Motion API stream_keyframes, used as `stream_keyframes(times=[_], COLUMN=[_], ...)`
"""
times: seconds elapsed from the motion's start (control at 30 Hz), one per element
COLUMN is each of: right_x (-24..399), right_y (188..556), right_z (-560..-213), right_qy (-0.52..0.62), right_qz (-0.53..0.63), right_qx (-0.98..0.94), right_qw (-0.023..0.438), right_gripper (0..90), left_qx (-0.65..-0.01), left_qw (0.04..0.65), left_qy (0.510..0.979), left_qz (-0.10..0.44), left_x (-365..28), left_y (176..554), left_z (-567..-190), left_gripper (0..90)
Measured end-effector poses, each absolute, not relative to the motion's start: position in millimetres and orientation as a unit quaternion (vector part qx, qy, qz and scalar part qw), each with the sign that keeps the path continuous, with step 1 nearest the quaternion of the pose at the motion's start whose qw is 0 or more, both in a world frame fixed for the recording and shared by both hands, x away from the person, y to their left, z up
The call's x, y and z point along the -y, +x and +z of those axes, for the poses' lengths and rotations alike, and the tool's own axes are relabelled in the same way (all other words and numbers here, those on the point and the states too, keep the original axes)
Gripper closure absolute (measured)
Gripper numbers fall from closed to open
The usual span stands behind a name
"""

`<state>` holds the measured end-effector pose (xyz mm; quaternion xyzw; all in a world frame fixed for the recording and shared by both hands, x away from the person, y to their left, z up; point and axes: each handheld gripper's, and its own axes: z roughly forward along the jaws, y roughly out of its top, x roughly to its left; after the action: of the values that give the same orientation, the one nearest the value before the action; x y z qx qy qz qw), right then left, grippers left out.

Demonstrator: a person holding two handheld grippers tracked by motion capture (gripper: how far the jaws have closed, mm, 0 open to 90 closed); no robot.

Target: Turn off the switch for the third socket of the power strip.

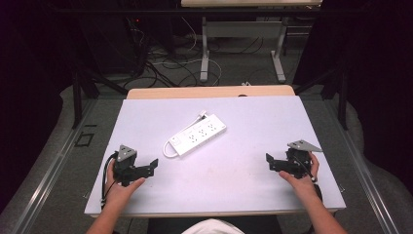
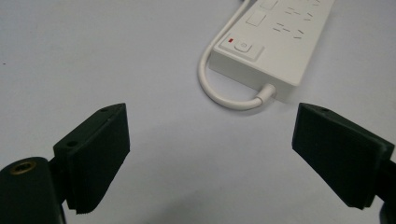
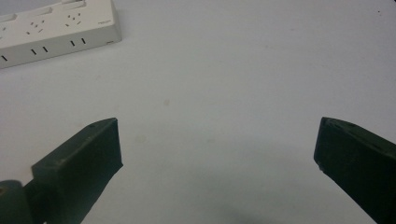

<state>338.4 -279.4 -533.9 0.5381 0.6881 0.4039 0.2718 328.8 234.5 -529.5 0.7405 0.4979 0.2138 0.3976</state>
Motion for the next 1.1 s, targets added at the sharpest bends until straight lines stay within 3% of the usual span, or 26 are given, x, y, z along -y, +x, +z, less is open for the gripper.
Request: stream_keyframes(times=[0.63,1.1], right_x=[278.9,276.6], right_y=[338.7,340.7], right_z=[-534.9,-536.2], right_qy=[0.536,0.536], right_qz=[0.401,0.403], right_qx=[-0.692,-0.694], right_qw=[0.270,0.265], right_gripper=[3.9,5.9], left_qx=[-0.472,-0.441], left_qw=[0.408,0.397], left_qy=[0.763,0.786], left_qz=[0.171,0.172], left_x=[-218.2,-196.6], left_y=[326.7,330.1], left_z=[-533.4,-533.4], left_gripper=[24.7,35.5])
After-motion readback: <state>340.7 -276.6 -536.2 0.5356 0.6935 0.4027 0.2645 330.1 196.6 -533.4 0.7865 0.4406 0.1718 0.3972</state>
